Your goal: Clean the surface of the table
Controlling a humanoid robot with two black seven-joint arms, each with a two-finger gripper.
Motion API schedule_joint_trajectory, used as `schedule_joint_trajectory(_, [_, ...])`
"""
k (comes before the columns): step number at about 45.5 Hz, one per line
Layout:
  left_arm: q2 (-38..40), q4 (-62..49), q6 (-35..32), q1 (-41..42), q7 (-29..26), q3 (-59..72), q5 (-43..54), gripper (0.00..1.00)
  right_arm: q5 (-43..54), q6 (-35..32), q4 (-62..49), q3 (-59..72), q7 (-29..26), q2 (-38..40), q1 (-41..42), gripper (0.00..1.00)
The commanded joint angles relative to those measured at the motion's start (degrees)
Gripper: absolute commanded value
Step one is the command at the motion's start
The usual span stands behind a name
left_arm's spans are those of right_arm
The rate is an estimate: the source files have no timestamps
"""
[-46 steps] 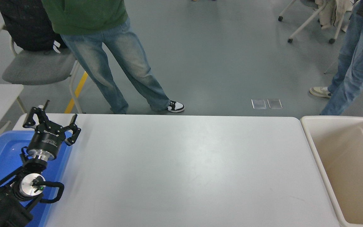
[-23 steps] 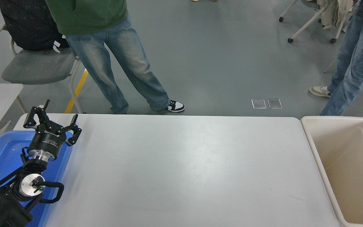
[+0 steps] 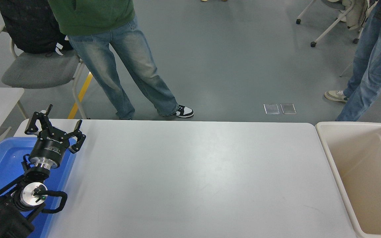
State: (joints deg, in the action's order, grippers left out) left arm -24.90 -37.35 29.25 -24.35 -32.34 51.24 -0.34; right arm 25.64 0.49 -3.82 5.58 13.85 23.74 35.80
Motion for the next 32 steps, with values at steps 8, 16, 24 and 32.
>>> schedule_joint_trajectory(8, [-0.06, 0.00, 0.02, 0.00, 0.00, 0.00, -0.01, 0.99, -0.50, 0.39, -0.13, -0.04, -1.20, -0.71, 0.85, 1.00])
schedule_joint_trajectory(16, [0.03, 0.00, 0.02, 0.00, 0.00, 0.00, -0.01, 0.99, -0.50, 1.35, -0.22, -0.13, -1.28, -0.71, 0.85, 1.00])
schedule_joint_trajectory(24, [-0.06, 0.00, -0.07, 0.00, 0.00, 0.00, -0.01, 0.99, -0.59, 4.25, -0.22, -0.22, -1.37, -0.71, 0.77, 1.00])
schedule_joint_trajectory(32, [-0.06, 0.00, -0.07, 0.00, 0.00, -0.09, -0.01, 0.99, -0.76, 3.90, -0.22, -0.22, -1.37, -0.18, 0.85, 1.00])
